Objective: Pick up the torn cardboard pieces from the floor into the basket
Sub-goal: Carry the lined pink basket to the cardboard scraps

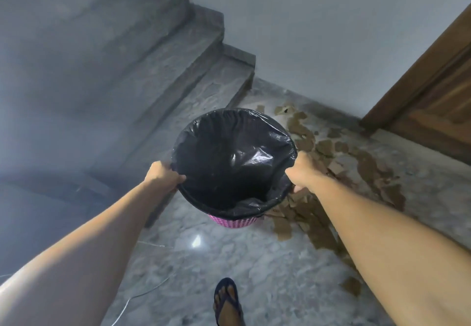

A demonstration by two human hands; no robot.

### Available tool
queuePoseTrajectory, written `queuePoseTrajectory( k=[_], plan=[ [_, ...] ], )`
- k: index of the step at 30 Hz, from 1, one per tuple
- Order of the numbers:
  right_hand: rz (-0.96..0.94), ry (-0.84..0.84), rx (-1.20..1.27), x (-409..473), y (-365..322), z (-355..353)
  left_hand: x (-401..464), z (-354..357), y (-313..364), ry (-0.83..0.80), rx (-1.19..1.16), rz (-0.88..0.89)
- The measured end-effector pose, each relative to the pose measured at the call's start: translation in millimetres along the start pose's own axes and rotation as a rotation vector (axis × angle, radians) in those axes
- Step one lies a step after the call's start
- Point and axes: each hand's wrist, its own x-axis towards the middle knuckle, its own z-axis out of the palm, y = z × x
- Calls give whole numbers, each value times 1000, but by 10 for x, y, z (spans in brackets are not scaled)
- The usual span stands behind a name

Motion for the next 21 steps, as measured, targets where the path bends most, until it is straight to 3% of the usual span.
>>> queuePoseTrajectory(
  k=[11,21],
  plan=[
    [65,-95,-12,891,354,1594,1160,780,-1218,4,-7,-101],
    [98,-115,4,1503,860,2449,1588,1498,-1915,40,28,-170]
  ],
)
